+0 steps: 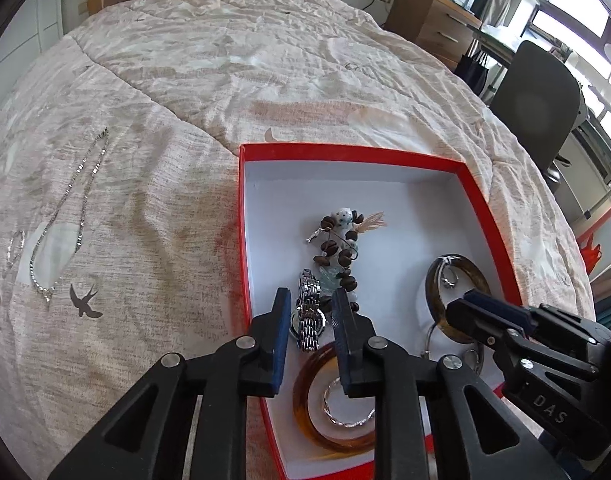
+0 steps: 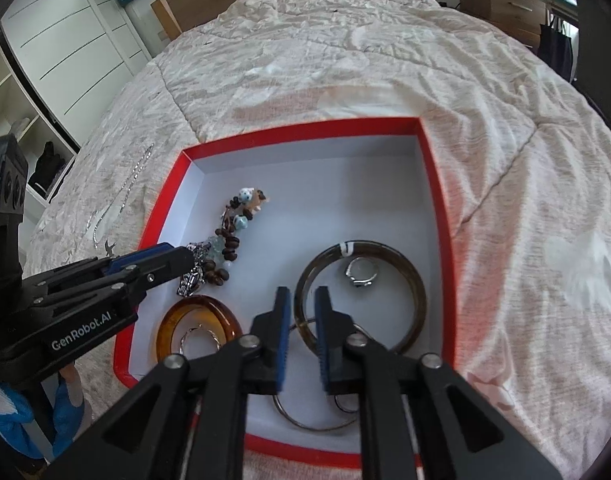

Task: Organize jewelry
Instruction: 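Lift both open tools up out of the red box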

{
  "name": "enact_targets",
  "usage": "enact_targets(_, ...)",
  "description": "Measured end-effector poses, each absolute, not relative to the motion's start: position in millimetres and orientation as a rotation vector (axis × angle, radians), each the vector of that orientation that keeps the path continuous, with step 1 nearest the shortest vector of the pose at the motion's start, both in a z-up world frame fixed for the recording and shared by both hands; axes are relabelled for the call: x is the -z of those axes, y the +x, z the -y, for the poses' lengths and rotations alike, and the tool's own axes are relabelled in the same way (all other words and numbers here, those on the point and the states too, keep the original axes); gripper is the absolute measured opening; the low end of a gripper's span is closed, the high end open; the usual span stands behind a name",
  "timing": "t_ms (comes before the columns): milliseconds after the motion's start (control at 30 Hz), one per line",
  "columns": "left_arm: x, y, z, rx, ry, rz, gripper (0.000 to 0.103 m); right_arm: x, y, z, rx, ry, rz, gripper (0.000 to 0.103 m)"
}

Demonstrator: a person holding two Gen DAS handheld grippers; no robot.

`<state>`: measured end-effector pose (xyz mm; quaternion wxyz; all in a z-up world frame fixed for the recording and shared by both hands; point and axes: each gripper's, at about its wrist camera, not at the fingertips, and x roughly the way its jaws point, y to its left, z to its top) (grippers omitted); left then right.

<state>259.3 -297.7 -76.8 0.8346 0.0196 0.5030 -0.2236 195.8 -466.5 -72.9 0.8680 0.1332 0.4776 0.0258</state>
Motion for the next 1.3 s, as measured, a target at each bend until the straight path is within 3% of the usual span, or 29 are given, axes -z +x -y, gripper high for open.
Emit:
enact_targets(467,15.8,221.6,290.8,0.510,0.026,-0.973,0.043,20.7,152.2,475.3,0.041,0.287,-0.927,0.026)
enact_targets(1300,-90.1,126.8,193.0,0.414,0.039,-0.753,0.045,-85.8,72.7,389.9,-0.003,0.222,-0.773,0.029)
